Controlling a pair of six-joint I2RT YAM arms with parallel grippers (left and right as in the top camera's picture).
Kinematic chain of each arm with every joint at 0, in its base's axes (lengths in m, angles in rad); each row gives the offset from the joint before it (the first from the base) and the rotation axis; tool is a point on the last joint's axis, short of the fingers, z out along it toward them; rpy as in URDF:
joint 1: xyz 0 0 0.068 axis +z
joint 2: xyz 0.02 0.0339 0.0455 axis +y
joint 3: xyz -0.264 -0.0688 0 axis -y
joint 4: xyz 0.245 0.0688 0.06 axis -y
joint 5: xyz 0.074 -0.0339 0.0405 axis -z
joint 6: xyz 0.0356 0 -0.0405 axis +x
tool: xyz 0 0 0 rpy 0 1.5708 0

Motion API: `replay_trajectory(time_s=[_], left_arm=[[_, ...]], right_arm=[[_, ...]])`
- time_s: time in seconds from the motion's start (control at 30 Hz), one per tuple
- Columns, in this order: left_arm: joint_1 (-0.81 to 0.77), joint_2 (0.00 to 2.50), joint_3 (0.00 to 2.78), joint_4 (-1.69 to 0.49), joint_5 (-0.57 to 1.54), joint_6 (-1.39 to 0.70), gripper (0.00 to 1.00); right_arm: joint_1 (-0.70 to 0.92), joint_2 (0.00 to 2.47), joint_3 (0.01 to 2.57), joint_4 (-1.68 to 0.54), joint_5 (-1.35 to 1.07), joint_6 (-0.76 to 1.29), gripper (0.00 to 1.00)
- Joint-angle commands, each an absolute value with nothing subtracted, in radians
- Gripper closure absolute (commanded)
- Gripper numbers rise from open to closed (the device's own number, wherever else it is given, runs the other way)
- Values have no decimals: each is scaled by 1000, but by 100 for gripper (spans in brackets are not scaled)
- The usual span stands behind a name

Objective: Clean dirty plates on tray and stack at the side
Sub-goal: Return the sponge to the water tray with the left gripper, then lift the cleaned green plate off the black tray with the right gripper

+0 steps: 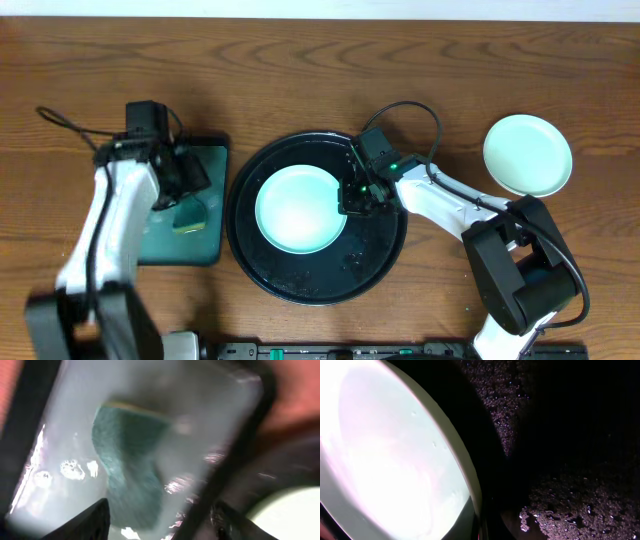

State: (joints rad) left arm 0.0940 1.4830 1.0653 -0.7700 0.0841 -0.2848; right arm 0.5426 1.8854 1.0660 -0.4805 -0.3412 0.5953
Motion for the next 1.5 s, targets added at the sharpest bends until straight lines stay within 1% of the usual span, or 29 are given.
replay_trajectory(time_s=[0.0, 0.07, 0.1, 0.3, 0.5, 0.63, 0.73, 0.9, 0.97, 1.07, 1.17, 1.33, 1.47], left_arm=[[38, 1312, 1065, -802, 113, -266, 30], [-2, 1226, 1065, -832, 113, -267, 22], [-20, 1192, 1065, -849, 113, -267, 21], [-86, 1078, 1065, -940, 113, -267, 20], [-87, 1065, 1065, -957, 113, -267, 20], [-87, 1065, 1065, -957, 113, -268, 20], [-87, 1065, 1065, -961, 113, -268, 20], [-87, 1065, 1065, -984, 117, -267, 20], [-87, 1065, 1065, -990, 118, -268, 20], [-87, 1065, 1065, -994, 124, -270, 20], [-86, 1065, 1065, -994, 123, -270, 20], [-86, 1069, 1065, -994, 100, -270, 19], [-86, 1089, 1064, -993, 54, -271, 20]], right_arm=[[551, 1946, 1028, -500, -283, 583, 98], [551, 1932, 1029, -501, -290, 562, 98], [551, 1917, 1029, -504, -294, 547, 98], [550, 1784, 1029, -580, -297, 483, 98], [526, 1635, 1031, -761, -320, 481, 98], [495, 1572, 1031, -867, -471, 459, 98], [474, 1562, 1031, -933, -638, 427, 98], [469, 1564, 1030, -966, -863, 387, 98], [469, 1564, 1030, -941, -922, 387, 98], [469, 1564, 1030, -843, -939, 387, 98], [469, 1564, 1030, -675, -925, 363, 98], [471, 1564, 1030, -406, -719, 357, 98], [471, 1564, 1030, -274, -603, 342, 98]])
